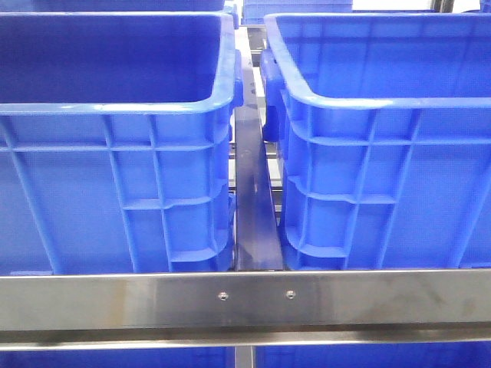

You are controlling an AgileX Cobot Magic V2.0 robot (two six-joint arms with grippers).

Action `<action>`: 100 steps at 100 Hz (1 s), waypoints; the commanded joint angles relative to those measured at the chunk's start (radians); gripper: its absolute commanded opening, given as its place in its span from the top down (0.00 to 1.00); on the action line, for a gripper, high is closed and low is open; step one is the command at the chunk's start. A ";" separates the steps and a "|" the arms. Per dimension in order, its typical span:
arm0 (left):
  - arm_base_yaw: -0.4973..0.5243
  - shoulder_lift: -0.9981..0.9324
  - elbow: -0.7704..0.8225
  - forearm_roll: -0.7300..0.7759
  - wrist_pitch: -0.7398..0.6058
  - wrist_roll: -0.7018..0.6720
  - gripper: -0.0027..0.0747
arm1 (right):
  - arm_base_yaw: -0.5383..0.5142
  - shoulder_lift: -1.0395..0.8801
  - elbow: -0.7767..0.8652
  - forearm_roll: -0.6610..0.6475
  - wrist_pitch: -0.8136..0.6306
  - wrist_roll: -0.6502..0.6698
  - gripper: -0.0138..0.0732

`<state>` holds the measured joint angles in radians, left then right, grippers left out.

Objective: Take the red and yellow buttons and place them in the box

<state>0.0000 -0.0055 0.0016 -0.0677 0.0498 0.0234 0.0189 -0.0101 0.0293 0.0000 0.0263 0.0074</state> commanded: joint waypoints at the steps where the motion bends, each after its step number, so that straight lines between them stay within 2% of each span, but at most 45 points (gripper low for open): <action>1: -0.003 -0.029 0.052 0.000 -0.082 -0.005 0.99 | 0.002 -0.024 -0.017 -0.008 -0.077 -0.002 0.92; 76: -0.003 -0.029 0.048 0.000 -0.097 -0.005 0.99 | 0.002 -0.024 -0.017 -0.008 -0.077 -0.002 0.92; 100: -0.003 -0.024 -0.021 0.000 -0.076 -0.005 0.99 | 0.002 -0.024 -0.017 -0.008 -0.077 -0.002 0.92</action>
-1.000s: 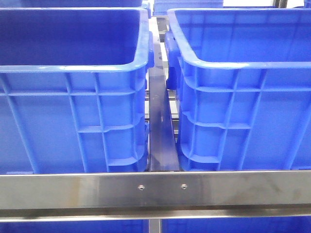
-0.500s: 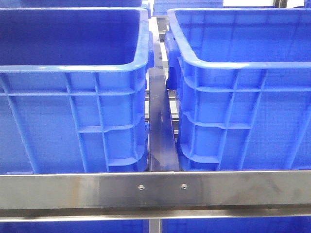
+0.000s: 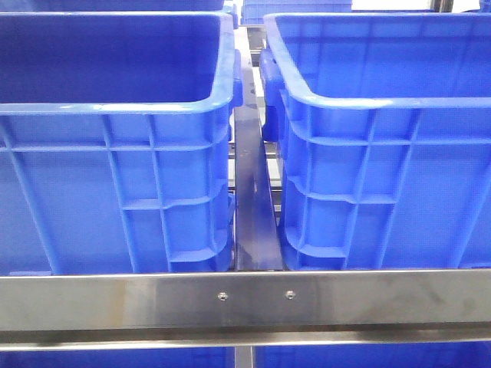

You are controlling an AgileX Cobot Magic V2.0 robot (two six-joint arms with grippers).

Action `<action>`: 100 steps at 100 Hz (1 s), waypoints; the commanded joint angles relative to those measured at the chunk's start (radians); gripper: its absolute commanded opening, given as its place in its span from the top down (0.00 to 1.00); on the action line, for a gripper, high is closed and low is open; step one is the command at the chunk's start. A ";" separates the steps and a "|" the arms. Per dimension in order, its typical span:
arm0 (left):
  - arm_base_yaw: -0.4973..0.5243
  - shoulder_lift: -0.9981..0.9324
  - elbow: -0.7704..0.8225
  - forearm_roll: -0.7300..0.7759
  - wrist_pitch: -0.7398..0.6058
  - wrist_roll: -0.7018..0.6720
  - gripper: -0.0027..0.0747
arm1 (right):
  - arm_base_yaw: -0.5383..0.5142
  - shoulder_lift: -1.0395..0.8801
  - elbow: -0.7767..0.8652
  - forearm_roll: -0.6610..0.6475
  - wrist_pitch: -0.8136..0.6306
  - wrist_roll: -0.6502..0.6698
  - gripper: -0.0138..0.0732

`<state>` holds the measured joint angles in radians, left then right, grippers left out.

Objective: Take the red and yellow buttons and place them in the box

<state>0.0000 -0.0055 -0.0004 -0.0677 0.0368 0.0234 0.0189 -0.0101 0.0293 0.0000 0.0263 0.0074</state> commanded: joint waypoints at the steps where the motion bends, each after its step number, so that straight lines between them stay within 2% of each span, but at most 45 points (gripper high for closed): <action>1: -0.003 -0.021 -0.024 0.000 -0.059 -0.005 0.99 | 0.002 -0.024 -0.017 -0.008 -0.077 -0.002 0.92; 18: -0.003 0.037 -0.149 0.002 0.039 -0.005 0.99 | 0.002 -0.024 -0.017 -0.008 -0.077 -0.002 0.92; 38: -0.003 0.187 -0.332 0.008 0.234 -0.005 0.99 | 0.002 -0.024 -0.017 -0.008 -0.077 -0.002 0.92; 60: -0.003 0.410 -0.477 0.031 0.318 -0.003 0.97 | 0.002 -0.024 -0.017 -0.008 -0.077 -0.002 0.92; 70: -0.003 0.518 -0.543 0.031 0.360 -0.003 0.83 | 0.002 -0.024 -0.017 -0.008 -0.077 -0.002 0.92; 89: -0.003 0.699 -0.653 0.031 0.368 -0.003 0.34 | 0.002 -0.024 -0.017 -0.008 -0.077 -0.002 0.92; 94: -0.003 0.748 -0.681 0.031 0.372 -0.003 0.27 | 0.002 -0.024 -0.017 -0.008 -0.077 -0.002 0.92; 100: -0.003 0.797 -0.718 0.031 0.376 -0.003 0.23 | 0.002 -0.024 -0.017 -0.008 -0.077 -0.002 0.92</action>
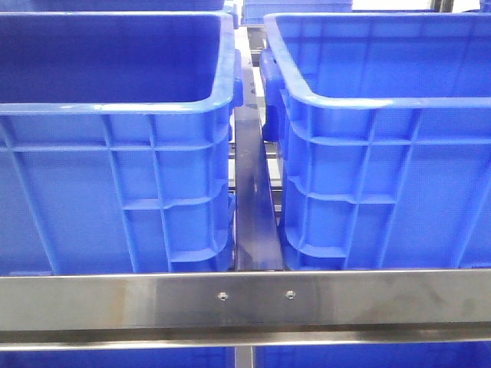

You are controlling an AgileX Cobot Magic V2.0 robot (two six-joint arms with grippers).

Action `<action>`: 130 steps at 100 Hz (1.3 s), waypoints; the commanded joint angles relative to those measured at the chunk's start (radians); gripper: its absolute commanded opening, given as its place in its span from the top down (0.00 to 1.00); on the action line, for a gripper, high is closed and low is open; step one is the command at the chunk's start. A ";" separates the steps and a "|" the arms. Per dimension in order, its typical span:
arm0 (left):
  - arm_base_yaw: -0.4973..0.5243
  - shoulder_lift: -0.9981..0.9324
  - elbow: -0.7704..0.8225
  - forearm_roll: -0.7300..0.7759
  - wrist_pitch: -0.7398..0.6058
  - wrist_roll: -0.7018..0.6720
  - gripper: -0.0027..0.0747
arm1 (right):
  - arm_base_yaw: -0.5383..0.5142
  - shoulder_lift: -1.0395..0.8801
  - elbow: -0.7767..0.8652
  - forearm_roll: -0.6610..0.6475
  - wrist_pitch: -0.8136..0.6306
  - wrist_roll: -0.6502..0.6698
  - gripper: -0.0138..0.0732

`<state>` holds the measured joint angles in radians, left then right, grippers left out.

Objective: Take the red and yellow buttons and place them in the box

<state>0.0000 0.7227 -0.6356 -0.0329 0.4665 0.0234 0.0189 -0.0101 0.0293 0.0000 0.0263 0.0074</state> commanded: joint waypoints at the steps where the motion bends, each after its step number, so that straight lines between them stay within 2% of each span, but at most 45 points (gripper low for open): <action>1: -0.003 0.081 -0.087 -0.004 -0.051 -0.003 0.23 | 0.002 -0.024 -0.017 -0.008 -0.077 -0.002 0.92; 73: -0.003 0.656 -0.567 0.000 0.324 -0.003 0.23 | 0.002 -0.024 -0.017 -0.008 -0.077 -0.002 0.92; 103: -0.003 0.847 -0.719 0.000 0.363 -0.003 0.23 | 0.002 -0.024 -0.017 -0.008 -0.077 -0.002 0.92; 130: -0.003 0.973 -0.788 0.033 0.370 -0.007 0.23 | 0.002 -0.024 -0.017 -0.008 -0.077 -0.002 0.92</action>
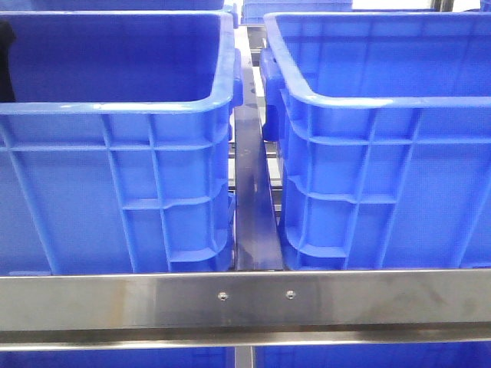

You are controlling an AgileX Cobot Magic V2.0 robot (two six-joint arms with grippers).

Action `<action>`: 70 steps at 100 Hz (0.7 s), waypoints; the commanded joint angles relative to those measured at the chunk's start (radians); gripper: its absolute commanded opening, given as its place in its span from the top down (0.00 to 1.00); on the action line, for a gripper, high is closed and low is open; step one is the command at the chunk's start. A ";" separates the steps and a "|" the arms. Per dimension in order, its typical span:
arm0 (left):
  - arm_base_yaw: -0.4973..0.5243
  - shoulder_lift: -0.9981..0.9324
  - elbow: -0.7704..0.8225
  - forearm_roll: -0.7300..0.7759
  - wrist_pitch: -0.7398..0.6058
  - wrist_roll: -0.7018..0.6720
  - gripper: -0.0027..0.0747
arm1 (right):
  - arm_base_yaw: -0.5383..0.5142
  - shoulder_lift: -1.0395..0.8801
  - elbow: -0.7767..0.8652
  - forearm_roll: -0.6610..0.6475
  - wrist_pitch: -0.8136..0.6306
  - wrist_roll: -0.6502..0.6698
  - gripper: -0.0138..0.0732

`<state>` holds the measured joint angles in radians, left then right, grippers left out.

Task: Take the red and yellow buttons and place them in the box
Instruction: 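Reach the left gripper into the button crate and grasp a yellow button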

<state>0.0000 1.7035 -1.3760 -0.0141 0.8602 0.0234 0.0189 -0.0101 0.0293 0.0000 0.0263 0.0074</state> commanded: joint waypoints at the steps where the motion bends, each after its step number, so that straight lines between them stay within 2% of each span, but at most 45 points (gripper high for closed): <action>1: -0.003 -0.005 -0.050 0.014 -0.024 -0.007 0.23 | 0.002 -0.024 -0.017 -0.008 -0.077 -0.002 0.92; 37: -0.003 0.087 -0.059 0.014 -0.071 -0.009 0.23 | 0.002 -0.024 -0.017 -0.008 -0.077 -0.002 0.92; 70: -0.003 0.096 -0.059 0.014 -0.115 -0.011 0.25 | 0.002 -0.024 -0.017 -0.008 -0.077 -0.002 0.92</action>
<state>0.0000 1.8452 -1.4055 0.0000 0.7894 0.0234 0.0189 -0.0101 0.0293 0.0000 0.0263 0.0074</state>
